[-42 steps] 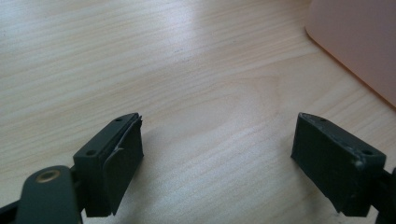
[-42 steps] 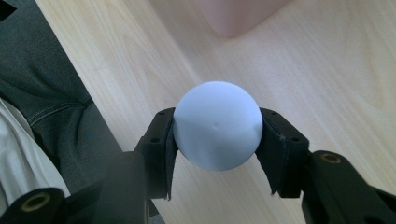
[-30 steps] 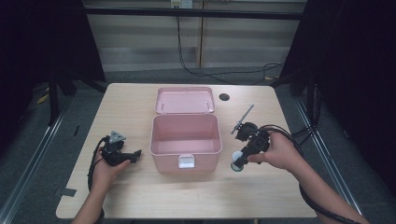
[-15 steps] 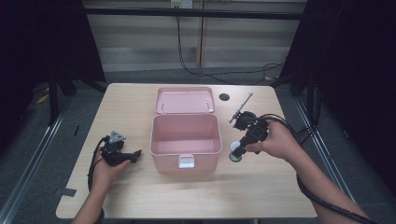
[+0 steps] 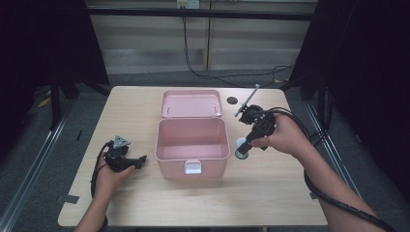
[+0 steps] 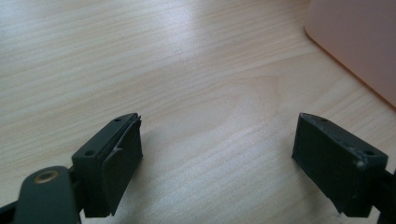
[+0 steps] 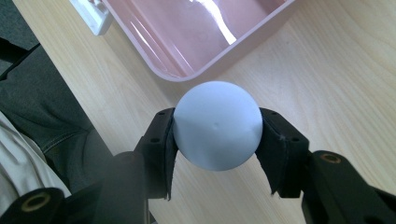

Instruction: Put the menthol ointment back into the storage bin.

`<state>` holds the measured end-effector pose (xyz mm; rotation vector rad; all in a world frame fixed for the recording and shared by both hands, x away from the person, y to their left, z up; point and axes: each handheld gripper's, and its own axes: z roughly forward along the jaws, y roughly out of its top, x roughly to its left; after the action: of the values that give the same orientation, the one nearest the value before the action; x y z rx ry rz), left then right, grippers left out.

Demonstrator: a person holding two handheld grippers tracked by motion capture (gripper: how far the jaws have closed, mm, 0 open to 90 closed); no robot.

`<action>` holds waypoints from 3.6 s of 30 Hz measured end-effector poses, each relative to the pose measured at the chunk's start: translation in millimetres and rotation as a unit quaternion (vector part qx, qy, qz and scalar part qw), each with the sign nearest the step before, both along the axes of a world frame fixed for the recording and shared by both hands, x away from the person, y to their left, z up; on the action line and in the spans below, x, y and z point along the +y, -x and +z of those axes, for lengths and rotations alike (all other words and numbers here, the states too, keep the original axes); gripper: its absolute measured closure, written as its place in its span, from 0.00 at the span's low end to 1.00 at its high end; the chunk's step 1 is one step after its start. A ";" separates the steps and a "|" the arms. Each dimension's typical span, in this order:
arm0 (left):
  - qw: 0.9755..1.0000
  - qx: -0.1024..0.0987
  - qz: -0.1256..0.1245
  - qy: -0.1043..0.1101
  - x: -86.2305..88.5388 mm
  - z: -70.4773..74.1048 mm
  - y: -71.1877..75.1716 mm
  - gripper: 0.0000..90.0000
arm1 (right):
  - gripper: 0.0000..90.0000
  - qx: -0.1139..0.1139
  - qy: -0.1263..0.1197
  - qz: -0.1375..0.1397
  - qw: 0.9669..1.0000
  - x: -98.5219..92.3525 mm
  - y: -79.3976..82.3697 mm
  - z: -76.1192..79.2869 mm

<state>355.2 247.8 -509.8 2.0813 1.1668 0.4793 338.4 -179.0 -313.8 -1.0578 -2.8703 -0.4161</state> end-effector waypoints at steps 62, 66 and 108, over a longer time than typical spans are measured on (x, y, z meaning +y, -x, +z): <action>1.000 0.000 0.000 0.000 0.0 0.0 0.0 0.17 | 0.56 0.013 0.010 -0.047 0.999 52.1 -58.0 21.2; 1.000 0.000 0.000 0.000 0.0 0.0 0.0 0.17 | 0.56 0.014 0.010 -0.052 0.999 54.1 -60.2 19.3; 1.000 0.000 0.000 0.000 0.0 0.0 0.0 0.17 | 0.56 0.034 0.008 -0.120 0.992 88.3 -84.8 -22.4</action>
<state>355.2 247.8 -509.8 2.0814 1.1667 0.4792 423.2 -90.7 -336.3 -1.3977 -2.7009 -0.3618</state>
